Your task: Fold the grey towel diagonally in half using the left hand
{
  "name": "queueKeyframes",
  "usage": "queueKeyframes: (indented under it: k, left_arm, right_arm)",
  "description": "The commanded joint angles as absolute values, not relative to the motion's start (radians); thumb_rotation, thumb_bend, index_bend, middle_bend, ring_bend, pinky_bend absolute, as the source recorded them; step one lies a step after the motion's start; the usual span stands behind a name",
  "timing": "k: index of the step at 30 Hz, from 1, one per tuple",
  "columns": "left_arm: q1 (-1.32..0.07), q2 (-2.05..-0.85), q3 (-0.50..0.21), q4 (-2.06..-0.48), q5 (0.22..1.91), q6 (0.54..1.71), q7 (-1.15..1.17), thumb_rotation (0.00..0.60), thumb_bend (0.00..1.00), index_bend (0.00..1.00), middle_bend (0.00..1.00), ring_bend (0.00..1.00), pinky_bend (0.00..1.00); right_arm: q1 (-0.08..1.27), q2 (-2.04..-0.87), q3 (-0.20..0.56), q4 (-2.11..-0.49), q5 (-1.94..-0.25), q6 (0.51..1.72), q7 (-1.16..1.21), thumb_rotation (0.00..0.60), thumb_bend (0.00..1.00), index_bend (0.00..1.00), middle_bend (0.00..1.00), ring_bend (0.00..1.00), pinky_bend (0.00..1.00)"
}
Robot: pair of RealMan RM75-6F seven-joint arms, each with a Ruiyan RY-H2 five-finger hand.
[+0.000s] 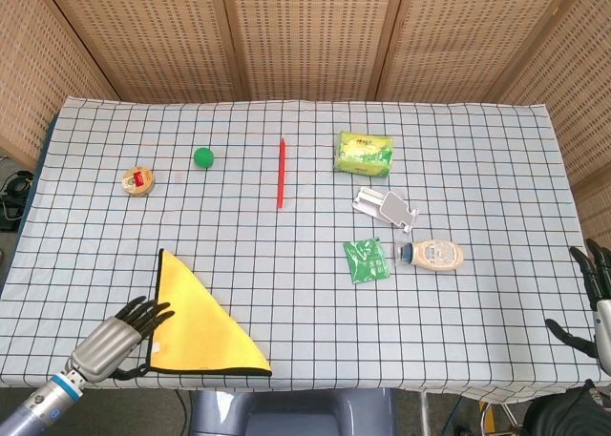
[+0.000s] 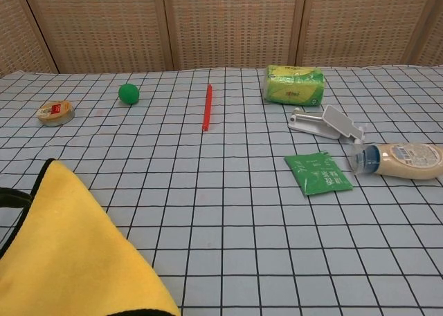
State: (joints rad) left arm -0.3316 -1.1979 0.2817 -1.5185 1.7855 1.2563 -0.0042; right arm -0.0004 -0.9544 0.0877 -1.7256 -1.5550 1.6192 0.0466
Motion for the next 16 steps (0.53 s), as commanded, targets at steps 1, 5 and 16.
queueKeyframes:
  k: [1, 5, 16]
  left_arm:
    - [-0.307, -1.123, 0.266, -1.569, 1.803, 1.358, -0.055, 0.6, 0.1, 0.0, 0.0, 0.0, 0.0]
    - [-0.274, -1.061, 0.232, -1.615, 1.79, 1.467, -0.098, 0.6, 0.06, 0.0, 0.0, 0.0, 0.0]
    - [-0.127, -0.986, 0.109, -1.792, 1.547, 1.67, -0.046, 0.6, 0.03, 0.0, 0.0, 0.0, 0.0]
  right_arm:
    - [-0.002, -0.953, 0.086, -1.727, -1.559, 1.622, 0.048, 0.6, 0.0, 0.0, 0.0, 0.0, 0.0]
    - [-0.004, -0.951, 0.085, -1.728, -1.564, 1.626, 0.052, 0.6, 0.0, 0.0, 0.0, 0.0, 0.0]
    - [-0.008, -0.953, 0.08, -1.726, -1.579, 1.636, 0.043, 0.6, 0.0, 0.0, 0.0, 0.0, 0.0]
